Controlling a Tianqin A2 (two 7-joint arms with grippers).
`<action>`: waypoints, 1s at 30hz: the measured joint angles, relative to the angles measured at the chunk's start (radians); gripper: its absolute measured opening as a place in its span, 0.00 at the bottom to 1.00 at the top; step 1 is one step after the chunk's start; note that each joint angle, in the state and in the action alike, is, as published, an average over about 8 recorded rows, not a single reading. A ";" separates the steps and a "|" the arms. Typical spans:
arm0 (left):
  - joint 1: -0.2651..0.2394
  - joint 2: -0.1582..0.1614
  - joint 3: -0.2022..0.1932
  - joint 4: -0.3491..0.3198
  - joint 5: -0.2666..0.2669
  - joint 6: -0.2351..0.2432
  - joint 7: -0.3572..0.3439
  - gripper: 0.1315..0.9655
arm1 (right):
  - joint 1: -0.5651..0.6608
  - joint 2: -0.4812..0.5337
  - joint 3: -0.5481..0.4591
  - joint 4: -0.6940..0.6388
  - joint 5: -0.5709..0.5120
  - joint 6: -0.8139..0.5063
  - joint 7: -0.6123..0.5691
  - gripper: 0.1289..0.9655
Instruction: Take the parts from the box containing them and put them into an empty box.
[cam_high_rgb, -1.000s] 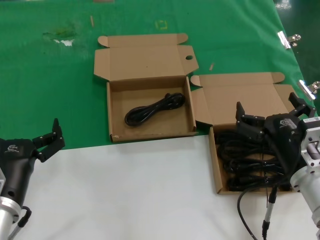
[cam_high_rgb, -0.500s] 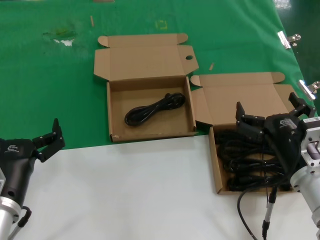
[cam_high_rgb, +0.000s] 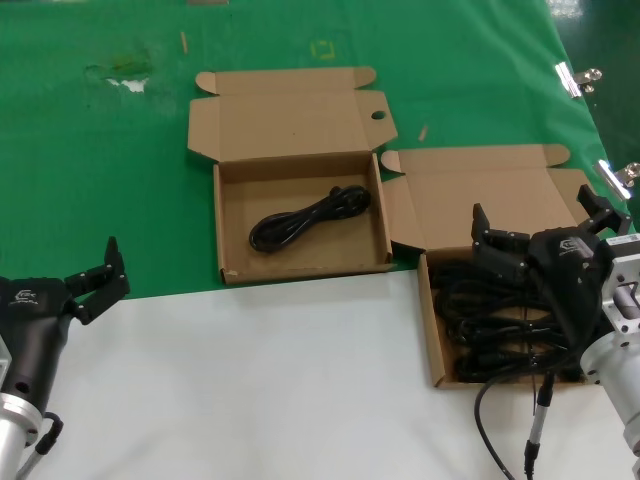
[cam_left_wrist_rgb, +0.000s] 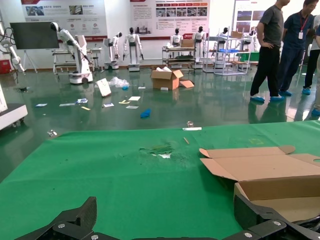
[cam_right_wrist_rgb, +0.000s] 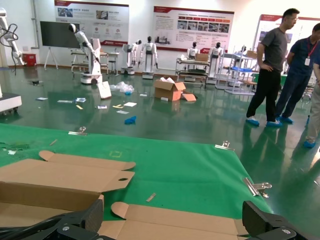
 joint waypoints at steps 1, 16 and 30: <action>0.000 0.000 0.000 0.000 0.000 0.000 0.000 1.00 | 0.000 0.000 0.000 0.000 0.000 0.000 0.000 1.00; 0.000 0.000 0.000 0.000 0.000 0.000 0.000 1.00 | 0.000 0.000 0.000 0.000 0.000 0.000 0.000 1.00; 0.000 0.000 0.000 0.000 0.000 0.000 0.001 1.00 | 0.000 0.000 0.000 0.000 0.000 0.000 0.000 1.00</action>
